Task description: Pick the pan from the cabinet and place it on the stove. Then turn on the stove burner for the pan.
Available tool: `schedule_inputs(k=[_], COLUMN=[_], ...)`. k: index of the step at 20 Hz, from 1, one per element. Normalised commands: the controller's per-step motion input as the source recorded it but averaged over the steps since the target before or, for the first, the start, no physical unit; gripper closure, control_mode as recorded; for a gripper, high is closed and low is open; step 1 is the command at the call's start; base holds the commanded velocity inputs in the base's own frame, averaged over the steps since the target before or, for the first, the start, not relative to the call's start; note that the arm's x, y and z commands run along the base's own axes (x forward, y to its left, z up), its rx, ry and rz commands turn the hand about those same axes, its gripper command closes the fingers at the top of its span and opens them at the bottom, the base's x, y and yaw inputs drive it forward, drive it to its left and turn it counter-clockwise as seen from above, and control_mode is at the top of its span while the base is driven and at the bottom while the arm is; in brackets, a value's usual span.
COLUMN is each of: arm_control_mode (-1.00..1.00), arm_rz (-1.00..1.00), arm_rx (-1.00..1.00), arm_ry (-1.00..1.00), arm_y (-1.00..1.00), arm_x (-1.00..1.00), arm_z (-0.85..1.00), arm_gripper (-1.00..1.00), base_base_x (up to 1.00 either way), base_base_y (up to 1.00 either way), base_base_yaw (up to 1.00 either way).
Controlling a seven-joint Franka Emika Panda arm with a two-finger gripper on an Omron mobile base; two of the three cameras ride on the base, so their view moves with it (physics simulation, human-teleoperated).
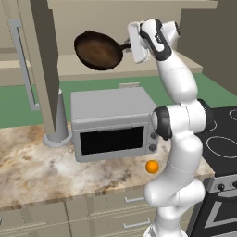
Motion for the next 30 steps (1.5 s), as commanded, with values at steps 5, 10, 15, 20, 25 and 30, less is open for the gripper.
schedule_inputs(k=[5, 10, 15, 20, 25, 30], arm_control_mode=[-1.0, -1.0, -1.0, -1.0, -1.0, -1.0], arm_rz=[0.0, -0.04, -0.02, -0.05, -0.08, -0.1], arm_rx=[0.03, 0.0, 0.0, -0.03, -0.03, -0.02], arm_ry=[-0.3, -0.21, -0.15, -0.06, 0.0, 0.0], arm_y=[0.07, 0.03, 0.0, 0.0, 0.0, 0.0], arm_x=[-0.32, -0.59, -0.78, -0.9, -0.85, -0.77], arm_z=[-0.01, 0.01, 0.06, 0.11, 0.0, 0.0], arm_gripper=[1.0, 1.0, 1.0, 1.0, 1.0, 1.0], base_base_x=[0.0, 0.0, 0.0, 0.0, 0.0, 0.0], base_base_y=[0.0, 0.0, 0.0, 0.0, 0.0, 0.0], base_base_yaw=[0.0, 0.0, 0.0, 0.0, 0.0, 0.0])
